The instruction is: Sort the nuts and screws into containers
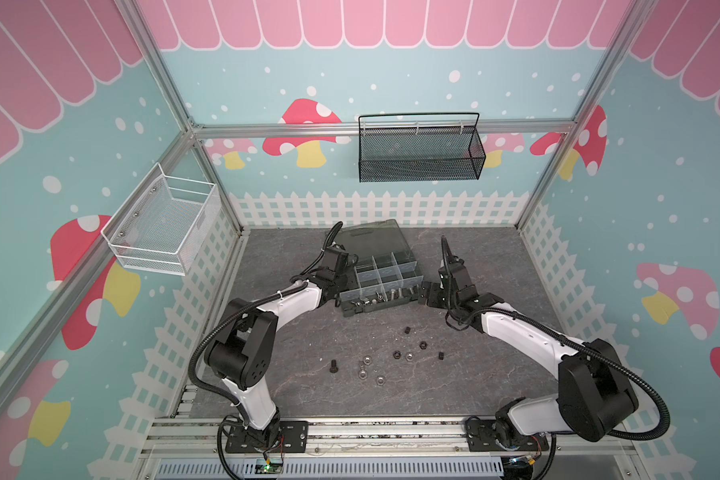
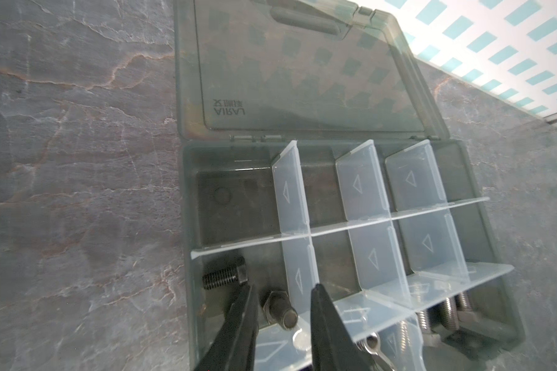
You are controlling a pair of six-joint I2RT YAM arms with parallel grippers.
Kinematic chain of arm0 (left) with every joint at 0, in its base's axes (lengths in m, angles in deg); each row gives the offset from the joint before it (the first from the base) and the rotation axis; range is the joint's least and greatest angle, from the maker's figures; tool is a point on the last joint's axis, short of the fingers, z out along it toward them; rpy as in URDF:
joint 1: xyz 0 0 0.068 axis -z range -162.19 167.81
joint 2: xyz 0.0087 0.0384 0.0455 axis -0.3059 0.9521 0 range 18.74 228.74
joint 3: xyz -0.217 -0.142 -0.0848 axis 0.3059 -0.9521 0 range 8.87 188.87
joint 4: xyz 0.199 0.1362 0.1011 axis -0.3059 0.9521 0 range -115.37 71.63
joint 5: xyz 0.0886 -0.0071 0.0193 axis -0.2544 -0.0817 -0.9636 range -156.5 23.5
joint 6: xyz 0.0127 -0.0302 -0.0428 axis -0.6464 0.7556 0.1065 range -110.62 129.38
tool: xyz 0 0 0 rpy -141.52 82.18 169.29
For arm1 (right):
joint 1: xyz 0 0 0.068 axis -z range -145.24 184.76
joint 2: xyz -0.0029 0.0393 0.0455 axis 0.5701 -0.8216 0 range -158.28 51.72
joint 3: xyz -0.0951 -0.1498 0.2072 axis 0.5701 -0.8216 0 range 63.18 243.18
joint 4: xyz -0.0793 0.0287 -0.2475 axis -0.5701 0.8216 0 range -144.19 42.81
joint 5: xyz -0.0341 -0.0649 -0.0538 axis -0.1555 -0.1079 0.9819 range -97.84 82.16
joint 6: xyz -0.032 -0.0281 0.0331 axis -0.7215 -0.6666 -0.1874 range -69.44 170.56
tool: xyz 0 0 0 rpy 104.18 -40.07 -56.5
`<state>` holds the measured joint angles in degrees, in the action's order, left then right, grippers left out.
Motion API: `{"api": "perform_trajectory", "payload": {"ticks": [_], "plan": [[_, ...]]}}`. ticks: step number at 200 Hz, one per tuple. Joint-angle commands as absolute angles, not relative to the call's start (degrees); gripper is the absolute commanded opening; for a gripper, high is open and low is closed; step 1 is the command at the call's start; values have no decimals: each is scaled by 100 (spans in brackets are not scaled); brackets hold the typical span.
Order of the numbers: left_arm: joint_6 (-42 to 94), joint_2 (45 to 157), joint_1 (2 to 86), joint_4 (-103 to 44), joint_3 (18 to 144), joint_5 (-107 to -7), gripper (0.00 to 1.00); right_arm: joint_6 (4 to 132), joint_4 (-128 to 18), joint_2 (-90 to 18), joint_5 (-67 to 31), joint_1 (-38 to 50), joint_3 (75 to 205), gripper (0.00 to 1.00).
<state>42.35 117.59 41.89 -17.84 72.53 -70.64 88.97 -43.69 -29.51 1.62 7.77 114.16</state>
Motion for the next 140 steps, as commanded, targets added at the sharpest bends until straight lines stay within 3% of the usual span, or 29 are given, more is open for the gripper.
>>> {"api": "perform_trajectory", "payload": {"ticks": [1,62,140], "plan": [[4356,11193,4163,-1611,6952,-6990,33,8972,-4287,-2984,207,795,11548,98],[4494,9700,4313,-468,5928,-7097,44,9038,-4264,-3030,229,795,11558,98],[5374,8543,5106,665,4762,-7063,46,9159,-4272,-3159,165,795,11522,98]]}}
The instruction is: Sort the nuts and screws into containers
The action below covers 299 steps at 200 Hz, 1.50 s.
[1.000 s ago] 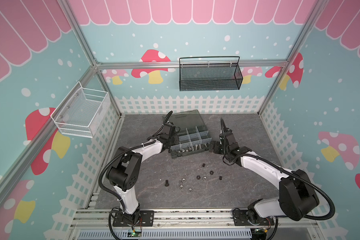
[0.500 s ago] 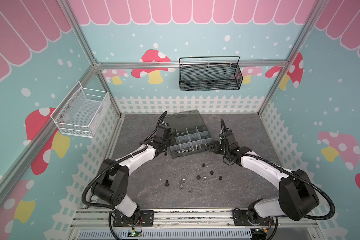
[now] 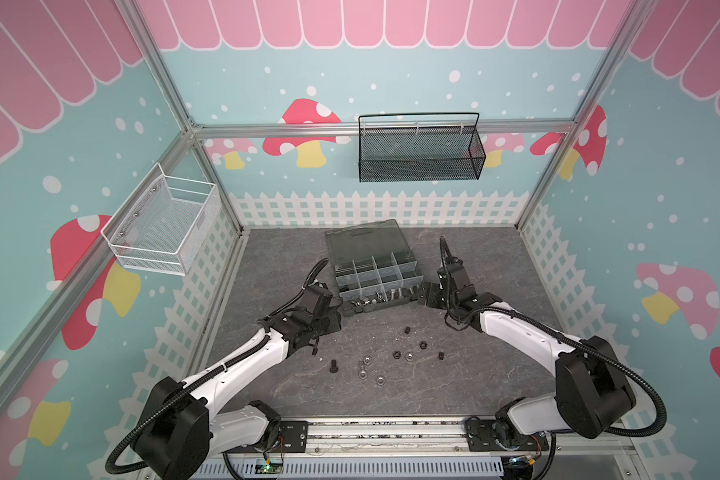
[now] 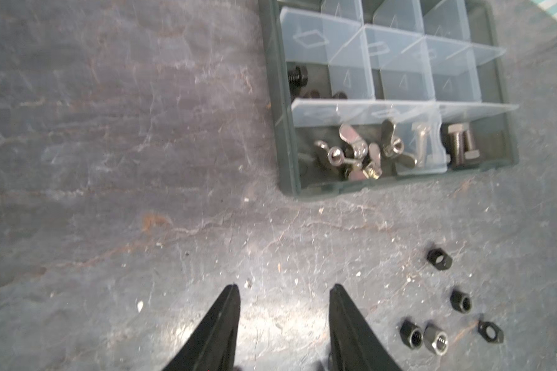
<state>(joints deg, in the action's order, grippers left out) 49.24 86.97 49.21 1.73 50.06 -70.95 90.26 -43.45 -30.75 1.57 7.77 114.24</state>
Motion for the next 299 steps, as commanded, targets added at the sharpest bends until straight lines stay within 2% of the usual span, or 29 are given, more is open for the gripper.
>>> {"api": "perform_trajectory", "payload": {"ticks": [1,104,196,299], "plan": [[5384,8535,5109,664,4749,-7054,46,9155,-4270,-3155,161,795,11526,98],[5643,8962,5457,657,4338,-6680,43,9188,-4259,-3203,152,795,11484,98],[5606,9535,5574,837,4394,-6773,27,9186,-4228,-3260,146,795,11523,98],[5501,9733,5572,1044,4496,-6837,21,9190,-4172,-3284,200,795,11528,98]]}}
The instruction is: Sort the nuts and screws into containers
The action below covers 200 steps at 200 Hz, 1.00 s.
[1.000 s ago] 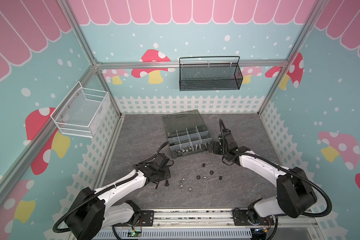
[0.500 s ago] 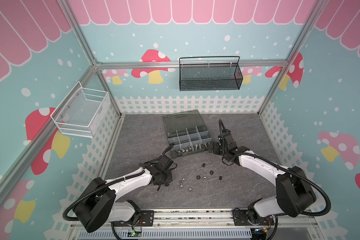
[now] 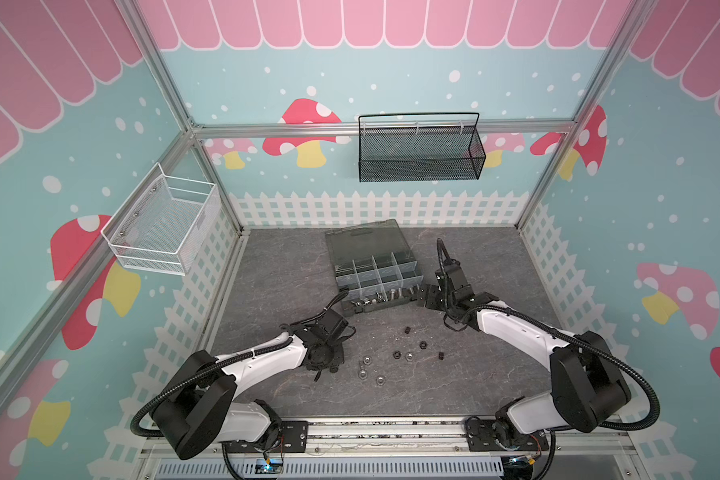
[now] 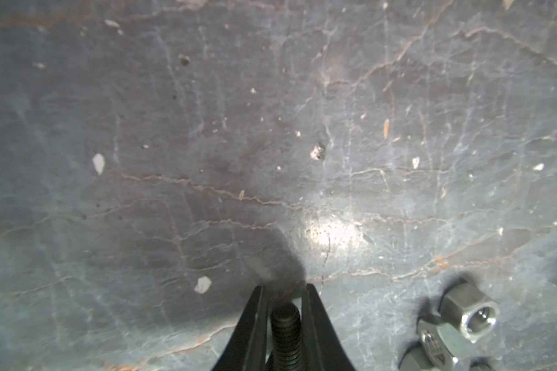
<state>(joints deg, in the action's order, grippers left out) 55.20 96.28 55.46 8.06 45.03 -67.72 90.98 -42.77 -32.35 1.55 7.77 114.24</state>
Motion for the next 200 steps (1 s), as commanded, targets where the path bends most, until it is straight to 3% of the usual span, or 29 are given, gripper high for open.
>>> {"api": "perform_trajectory", "payload": {"ticks": [1,111,200], "plan": [[5505,9732,5571,1042,4498,-6840,21,9188,-4172,-3283,209,795,11529,98],[5588,9887,5772,1410,4640,-7008,25,9221,-4173,-3278,225,795,11472,98],[5517,9859,5787,1399,4760,-7169,6,9218,-4162,-3264,262,797,11444,98]]}}
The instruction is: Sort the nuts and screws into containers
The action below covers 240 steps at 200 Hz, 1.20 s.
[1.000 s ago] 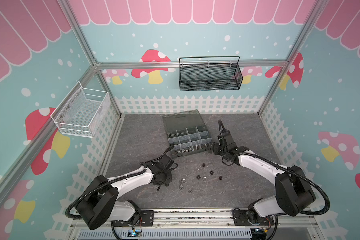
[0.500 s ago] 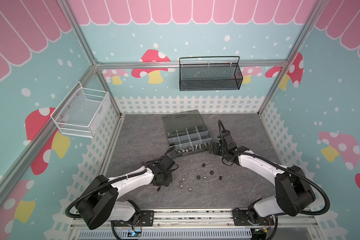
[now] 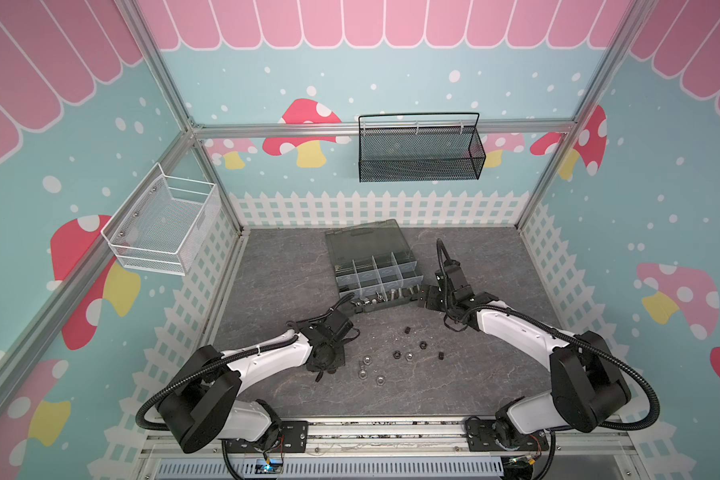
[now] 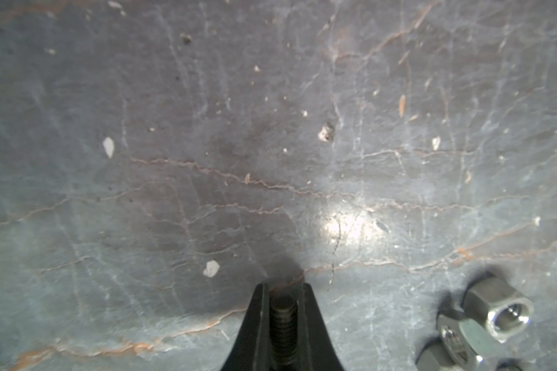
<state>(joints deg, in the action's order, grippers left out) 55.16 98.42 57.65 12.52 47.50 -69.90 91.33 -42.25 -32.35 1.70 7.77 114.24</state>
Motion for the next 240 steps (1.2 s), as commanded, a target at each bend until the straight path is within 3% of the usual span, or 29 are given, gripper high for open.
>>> {"api": "perform_trajectory", "payload": {"ticks": [1,86,144,240], "plan": [[5513,9852,5784,1400,4762,-7178,6,9215,-4162,-3260,262,796,11447,98],[5006,9770,5600,1313,5645,-7869,4,9244,-4164,-3178,269,795,11403,98],[4472,10101,4845,318,6455,-7899,3,9223,-4163,-3085,228,795,11382,98],[3780,11942,4251,-261,8098,-7442,2,9183,-4187,-2883,218,795,11326,98]]}}
